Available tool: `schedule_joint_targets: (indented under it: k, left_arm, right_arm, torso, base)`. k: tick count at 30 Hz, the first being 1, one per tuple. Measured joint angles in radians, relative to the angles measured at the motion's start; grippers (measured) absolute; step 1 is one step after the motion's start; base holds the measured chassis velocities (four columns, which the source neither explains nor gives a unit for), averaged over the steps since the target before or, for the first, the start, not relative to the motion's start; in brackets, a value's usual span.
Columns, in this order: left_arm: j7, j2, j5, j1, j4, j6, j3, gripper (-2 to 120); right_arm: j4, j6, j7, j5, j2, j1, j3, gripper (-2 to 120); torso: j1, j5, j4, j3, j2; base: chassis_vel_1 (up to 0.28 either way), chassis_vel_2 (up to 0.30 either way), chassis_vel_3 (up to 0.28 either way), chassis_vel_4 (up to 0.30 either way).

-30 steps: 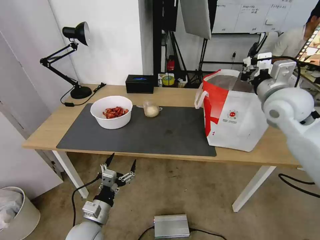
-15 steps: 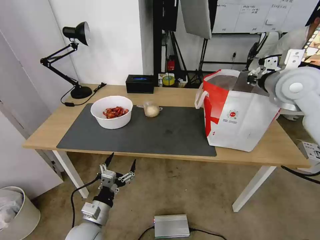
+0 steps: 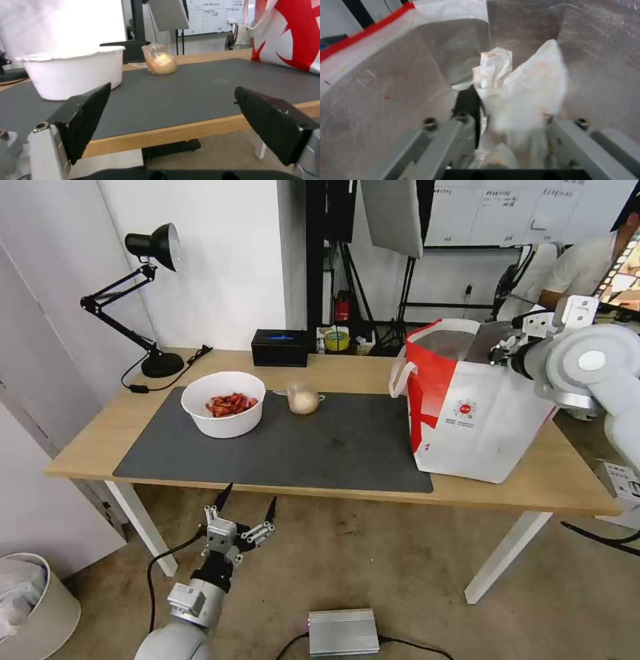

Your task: Pick up the trash from the table and place it into the takeout bag.

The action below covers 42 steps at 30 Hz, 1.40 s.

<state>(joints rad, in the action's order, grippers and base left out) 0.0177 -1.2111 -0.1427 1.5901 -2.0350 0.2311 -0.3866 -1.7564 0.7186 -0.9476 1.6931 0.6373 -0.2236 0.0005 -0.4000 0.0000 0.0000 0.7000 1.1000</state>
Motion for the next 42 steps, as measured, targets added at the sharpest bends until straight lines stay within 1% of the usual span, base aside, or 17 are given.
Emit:
schedule_joint_targets:
  k: [3,7,10,16,17,20,21,22,23,24,25,26,28,29,31,38,42]
  left_arm:
    - [0.0,-0.002,0.0,-0.001,0.0,-0.002,0.0,100]
    - [0.0,-0.002,0.0,-0.001,0.0,-0.002,-0.001,100]
    - [0.0,-0.002,0.0,-0.001,0.002,-0.002,0.001,100]
    - [0.0,-0.003,0.0,-0.002,0.004,-0.003,0.003,100]
    - [0.0,-0.003,0.0,-0.003,0.004,-0.003,0.004,100]
    - [0.0,-0.004,0.0,-0.003,0.004,-0.003,0.004,100]
    - [0.0,-0.004,0.0,-0.002,0.004,-0.003,0.003,100]
    - [0.0,-0.005,0.001,-0.001,0.003,-0.002,0.002,100]
    - [0.0,-0.005,0.001,-0.001,0.003,-0.002,0.002,100]
    - [0.0,-0.004,0.001,-0.001,0.002,-0.002,-0.002,100]
    - [0.0,-0.003,0.001,-0.002,0.001,-0.002,-0.003,100]
    - [0.0,-0.003,0.001,-0.002,0.001,-0.002,-0.003,100]
    - [0.0,-0.003,0.0,-0.001,-0.004,-0.002,-0.007,100]
    - [0.0,-0.003,0.0,-0.001,-0.004,-0.002,-0.007,100]
    - [0.0,-0.004,0.0,0.002,-0.007,0.0,-0.013,100]
    - [0.0,-0.008,-0.001,-0.001,-0.006,0.001,-0.017,100]
    - [0.0,-0.023,0.002,-0.003,-0.005,0.002,-0.017,100]
  right_arm:
    - [0.001,0.0,0.0,-0.001,0.005,0.014,-0.007,39]
    - [0.003,0.0,0.0,-0.005,0.007,0.018,-0.012,49]
    - [0.003,0.001,0.004,-0.011,0.008,0.018,-0.014,64]
    - [0.002,0.001,0.021,-0.041,0.008,0.015,-0.016,80]
    - [0.001,0.0,0.028,-0.049,0.008,0.015,-0.015,89]
    - [-0.001,-0.002,0.035,-0.057,0.007,0.014,-0.012,93]
    - [-0.006,-0.018,0.061,-0.086,0.005,0.009,-0.006,98]
    - [-0.031,-0.096,0.174,-0.132,-0.001,-0.016,0.02,100]
    - [-0.031,-0.096,0.174,-0.132,-0.001,-0.016,0.02,100]
    - [-0.073,-0.205,0.327,-0.189,-0.01,-0.07,0.045,100]
    - [-0.094,-0.269,0.403,-0.229,-0.018,-0.102,0.055,100]
    - [-0.094,-0.269,0.403,-0.229,-0.018,-0.102,0.055,100]
    - [-0.152,-0.407,0.582,-0.357,-0.036,-0.188,0.094,100]
    - [-0.152,-0.407,0.582,-0.357,-0.036,-0.188,0.094,100]
    - [-0.22,-0.513,0.707,-0.441,-0.046,-0.297,0.144,100]
    - [-0.317,-0.644,0.837,-0.551,-0.038,-0.537,0.185,100]
    - [-0.344,-0.687,0.858,-0.697,0.028,-0.68,0.191,100]
  torso:
    - [0.0,0.0,0.0001,0.0,0.0]
    - [0.0,-0.0001,0.0001,0.0,0.0]
    - [0.0,-0.0001,0.0,0.0,0.0]
    - [0.0,0.0,0.0,0.0,0.0]
    - [0.0,0.0,0.0,0.0,0.0]
    - [0.0,0.0,0.0,0.0,0.0]
    - [0.0,0.0,0.0,0.0,0.0]
    - [0.0,0.0,0.0,0.0,0.0]
    - [0.0,0.0,0.0,0.0,0.0]
    - [0.0,-0.0001,0.0001,0.0,0.0]
    - [0.0,0.0,0.0002,0.0,0.0]
    - [0.0,0.0,0.0002,0.0,0.0]
    - [0.0,-0.0001,0.0,0.0,0.0]
    - [0.0,-0.0001,0.0,0.0,0.0]
    - [0.0,-0.0002,-0.0001,0.0,0.0]
    - [0.0,-0.0002,-0.0002,0.0,0.0]
    - [0.0,-0.0002,0.0002,0.0,0.0]
  base:
    - [0.0,0.0,0.0,0.0]
    - [0.0,0.0,0.0,0.0]
    - [0.0,0.0,0.0,0.0]
    - [0.0,0.0,0.0,0.0]
    - [0.0,0.0,0.0,0.0]
    - [0.0,0.0,0.0,0.0]
    - [0.0,0.0,0.0,0.0]
    - [0.0,0.0,0.0,0.0]
    - [0.0,0.0,0.0,0.0]
    - [0.0,0.0,0.0,0.0]
    - [0.0,0.0,0.0,0.0]
    - [0.0,0.0,0.0,0.0]
    - [0.0,0.0,0.0,0.0]
    - [0.0,0.0,0.0,0.0]
    - [0.0,0.0,0.0,0.0]
    - [0.0,0.0,0.0,0.0]
    - [0.0,0.0,0.0,0.0]
